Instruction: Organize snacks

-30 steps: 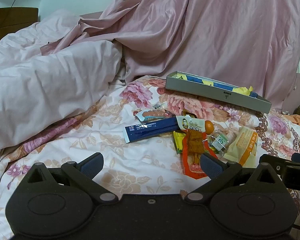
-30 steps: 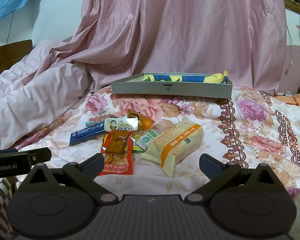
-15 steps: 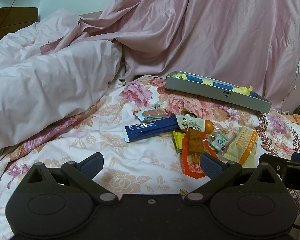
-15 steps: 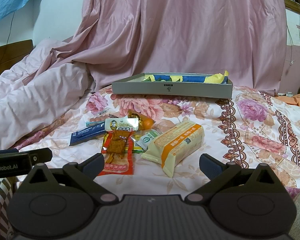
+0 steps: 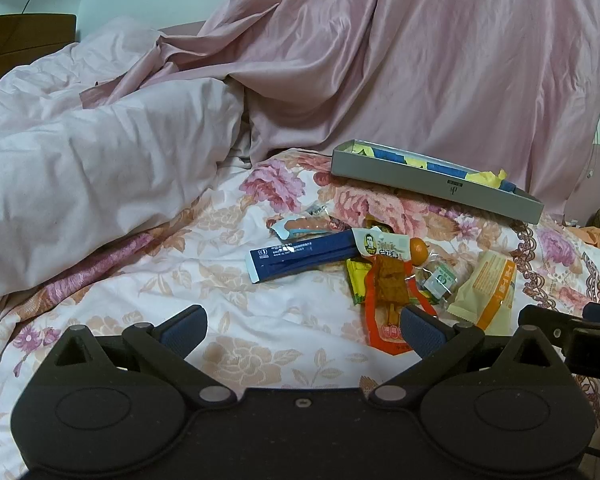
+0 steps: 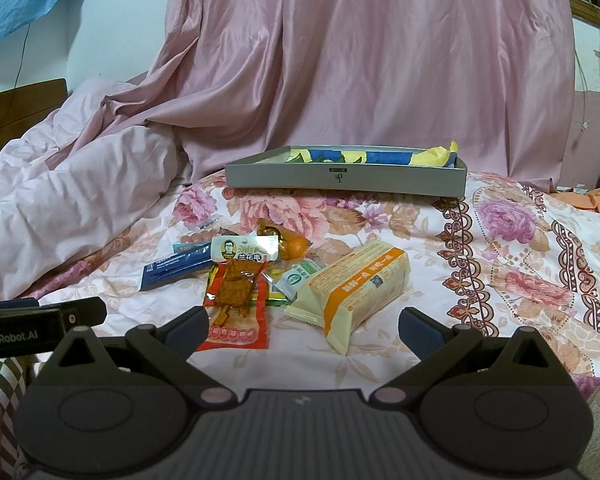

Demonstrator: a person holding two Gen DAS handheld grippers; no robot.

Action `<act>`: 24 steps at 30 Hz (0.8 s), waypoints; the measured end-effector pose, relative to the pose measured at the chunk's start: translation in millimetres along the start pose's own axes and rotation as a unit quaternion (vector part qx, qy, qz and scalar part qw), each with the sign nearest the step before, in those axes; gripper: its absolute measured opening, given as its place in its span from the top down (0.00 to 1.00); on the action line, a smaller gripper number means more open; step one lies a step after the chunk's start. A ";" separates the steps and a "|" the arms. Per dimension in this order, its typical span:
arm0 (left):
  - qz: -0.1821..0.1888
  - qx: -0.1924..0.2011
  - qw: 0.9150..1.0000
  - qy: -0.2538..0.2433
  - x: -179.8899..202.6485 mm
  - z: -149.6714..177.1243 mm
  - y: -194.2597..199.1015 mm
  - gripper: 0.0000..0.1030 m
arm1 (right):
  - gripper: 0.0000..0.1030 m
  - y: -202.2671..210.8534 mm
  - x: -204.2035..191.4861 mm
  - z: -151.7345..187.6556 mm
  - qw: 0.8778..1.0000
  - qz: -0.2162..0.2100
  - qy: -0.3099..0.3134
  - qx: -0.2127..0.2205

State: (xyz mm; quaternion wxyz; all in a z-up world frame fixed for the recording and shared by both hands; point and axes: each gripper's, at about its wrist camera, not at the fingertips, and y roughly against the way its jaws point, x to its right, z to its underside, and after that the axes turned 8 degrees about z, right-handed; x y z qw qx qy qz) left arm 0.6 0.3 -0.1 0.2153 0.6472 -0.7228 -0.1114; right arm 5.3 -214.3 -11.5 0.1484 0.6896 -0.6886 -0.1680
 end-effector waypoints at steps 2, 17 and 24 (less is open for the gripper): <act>0.000 0.000 1.000 0.000 0.0 0.0 -0.1 0.01 | 0.00 0.0 0.0 0.0 1.000 0.000 0.000 0.000; -0.008 -0.012 1.000 -0.011 0.5 12.4 -7.1 0.01 | 0.00 2.3 -1.0 -1.1 1.000 -0.005 -0.002 -0.008; -0.007 -0.037 0.999 -0.018 4.2 11.6 -20.9 0.01 | 0.00 -6.8 4.7 -5.5 0.999 -0.016 -0.024 -0.037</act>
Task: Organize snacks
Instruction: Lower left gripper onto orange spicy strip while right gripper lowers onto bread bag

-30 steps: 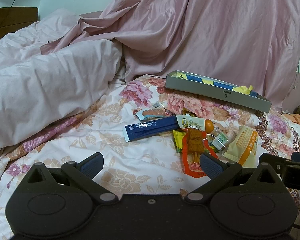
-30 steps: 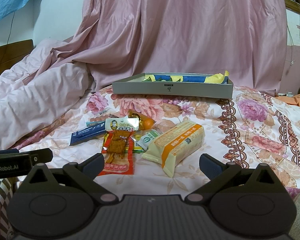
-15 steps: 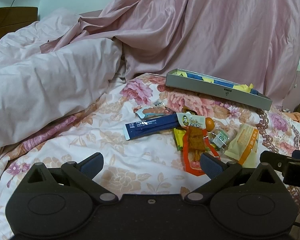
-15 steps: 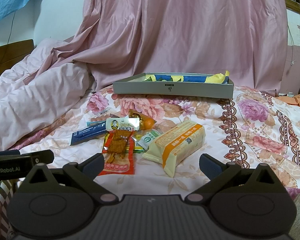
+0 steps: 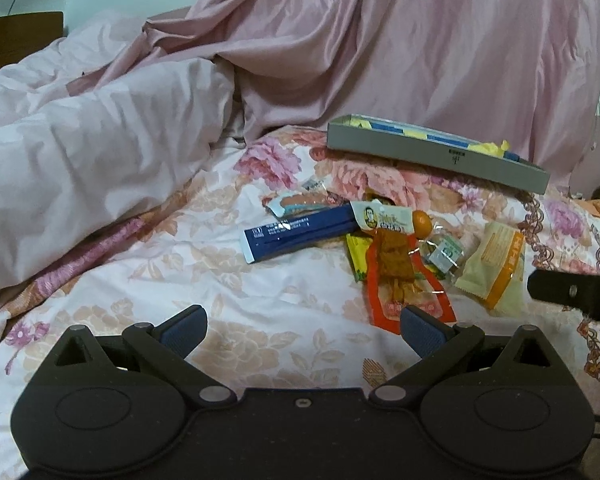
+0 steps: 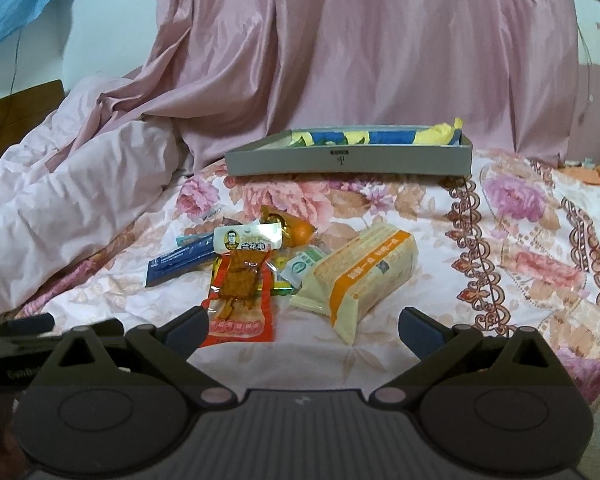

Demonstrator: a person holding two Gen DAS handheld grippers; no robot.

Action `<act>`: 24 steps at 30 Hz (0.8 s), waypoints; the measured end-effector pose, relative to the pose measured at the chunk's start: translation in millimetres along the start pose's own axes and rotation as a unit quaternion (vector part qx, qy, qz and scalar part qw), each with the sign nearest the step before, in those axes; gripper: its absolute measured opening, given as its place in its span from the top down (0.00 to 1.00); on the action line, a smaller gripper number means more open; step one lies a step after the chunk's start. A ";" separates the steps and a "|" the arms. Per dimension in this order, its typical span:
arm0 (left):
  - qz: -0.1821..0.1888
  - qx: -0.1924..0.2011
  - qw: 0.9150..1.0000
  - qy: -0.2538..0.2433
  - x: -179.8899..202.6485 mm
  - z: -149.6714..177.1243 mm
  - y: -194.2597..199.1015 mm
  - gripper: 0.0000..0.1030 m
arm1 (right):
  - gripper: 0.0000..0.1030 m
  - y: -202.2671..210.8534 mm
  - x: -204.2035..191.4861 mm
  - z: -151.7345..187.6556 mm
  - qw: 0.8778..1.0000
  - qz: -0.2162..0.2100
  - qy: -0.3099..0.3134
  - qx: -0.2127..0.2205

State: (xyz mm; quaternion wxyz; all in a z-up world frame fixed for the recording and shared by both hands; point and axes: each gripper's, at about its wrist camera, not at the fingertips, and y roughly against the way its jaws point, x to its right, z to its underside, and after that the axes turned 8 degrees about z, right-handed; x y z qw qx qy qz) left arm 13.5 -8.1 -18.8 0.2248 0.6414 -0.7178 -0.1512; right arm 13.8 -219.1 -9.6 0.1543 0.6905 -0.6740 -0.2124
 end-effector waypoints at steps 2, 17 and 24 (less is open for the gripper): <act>0.002 -0.006 1.000 0.002 0.7 -1.3 -4.8 0.01 | 0.00 -3.8 1.9 -3.6 1.000 -0.003 -0.005 -0.006; 0.080 -0.040 0.996 0.020 3.6 -31.7 -60.5 0.01 | 0.00 -84.7 33.9 -42.7 0.997 -0.020 -0.022 -0.072; 0.110 -0.066 0.991 0.024 7.3 -42.4 -99.5 0.01 | 0.00 -128.0 54.6 -52.1 0.991 -0.025 -0.083 -0.103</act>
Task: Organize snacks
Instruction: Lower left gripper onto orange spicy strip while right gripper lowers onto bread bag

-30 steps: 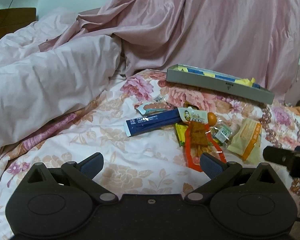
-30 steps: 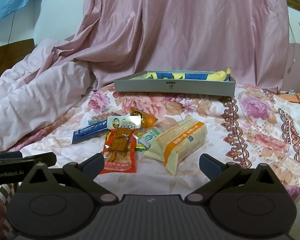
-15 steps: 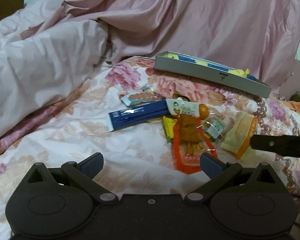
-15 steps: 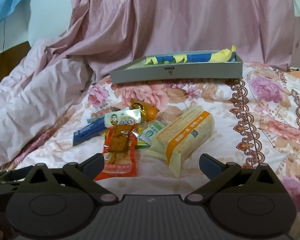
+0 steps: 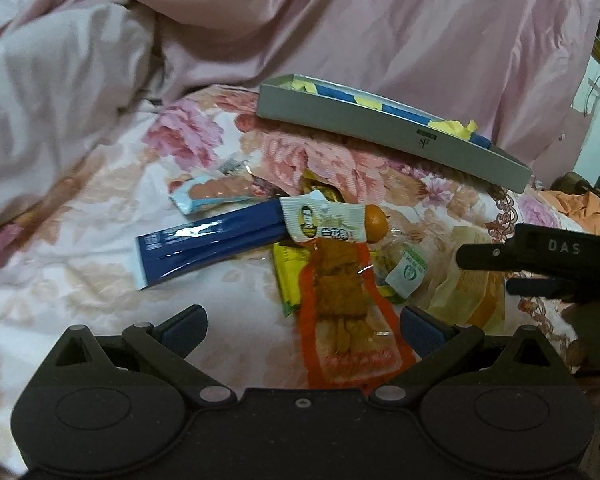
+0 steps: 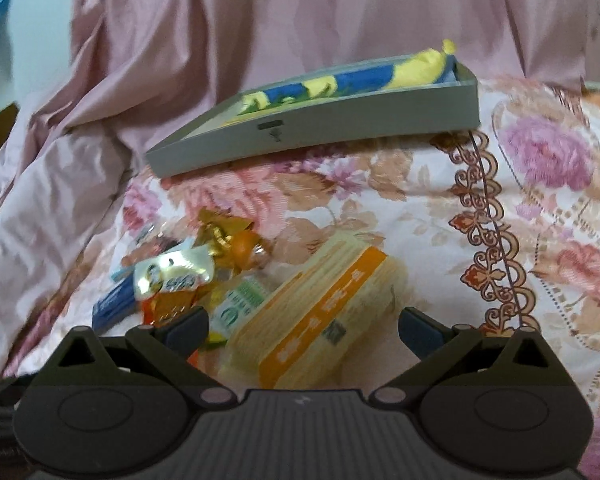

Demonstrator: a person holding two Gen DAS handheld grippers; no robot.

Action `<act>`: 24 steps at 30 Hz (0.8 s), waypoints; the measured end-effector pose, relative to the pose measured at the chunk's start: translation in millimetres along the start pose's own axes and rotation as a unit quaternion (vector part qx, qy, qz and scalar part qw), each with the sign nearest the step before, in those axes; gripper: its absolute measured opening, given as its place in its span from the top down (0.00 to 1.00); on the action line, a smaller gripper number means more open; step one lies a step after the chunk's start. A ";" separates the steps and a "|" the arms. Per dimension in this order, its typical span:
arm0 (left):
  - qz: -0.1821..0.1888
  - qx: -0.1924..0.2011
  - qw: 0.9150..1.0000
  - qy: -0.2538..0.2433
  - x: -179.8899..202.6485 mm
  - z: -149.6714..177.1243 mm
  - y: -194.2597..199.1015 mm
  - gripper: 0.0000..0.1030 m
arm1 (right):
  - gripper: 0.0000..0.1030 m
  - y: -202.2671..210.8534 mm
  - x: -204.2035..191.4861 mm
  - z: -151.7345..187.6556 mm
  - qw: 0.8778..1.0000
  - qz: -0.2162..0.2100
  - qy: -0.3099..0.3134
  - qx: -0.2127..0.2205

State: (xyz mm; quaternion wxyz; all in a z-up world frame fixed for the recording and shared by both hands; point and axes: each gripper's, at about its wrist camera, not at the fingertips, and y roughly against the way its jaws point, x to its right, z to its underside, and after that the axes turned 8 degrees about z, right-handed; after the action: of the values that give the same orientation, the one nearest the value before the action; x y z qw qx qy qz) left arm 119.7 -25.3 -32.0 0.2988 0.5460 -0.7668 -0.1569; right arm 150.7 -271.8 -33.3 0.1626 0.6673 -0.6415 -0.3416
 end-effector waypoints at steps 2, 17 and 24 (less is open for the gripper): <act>0.009 -0.009 1.000 0.013 -3.2 -3.4 -8.1 0.01 | 0.00 -9.4 2.7 -3.5 1.000 0.001 -0.015 -0.015; 0.063 -0.048 0.988 0.130 -21.4 -2.3 -30.5 0.05 | 0.11 -30.7 5.8 -1.1 0.996 -0.020 -0.047 -0.068; 0.100 -0.049 0.974 0.199 -34.7 -5.2 -34.0 0.10 | 0.19 -26.9 3.9 -0.9 0.996 -0.034 -0.045 -0.067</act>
State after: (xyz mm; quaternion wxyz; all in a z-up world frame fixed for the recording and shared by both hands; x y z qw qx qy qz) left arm 156.1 -4.6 -57.3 0.4862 0.4717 -0.7338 -0.0518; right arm 171.2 -272.4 -51.3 0.1659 0.6602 -0.6011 -0.4187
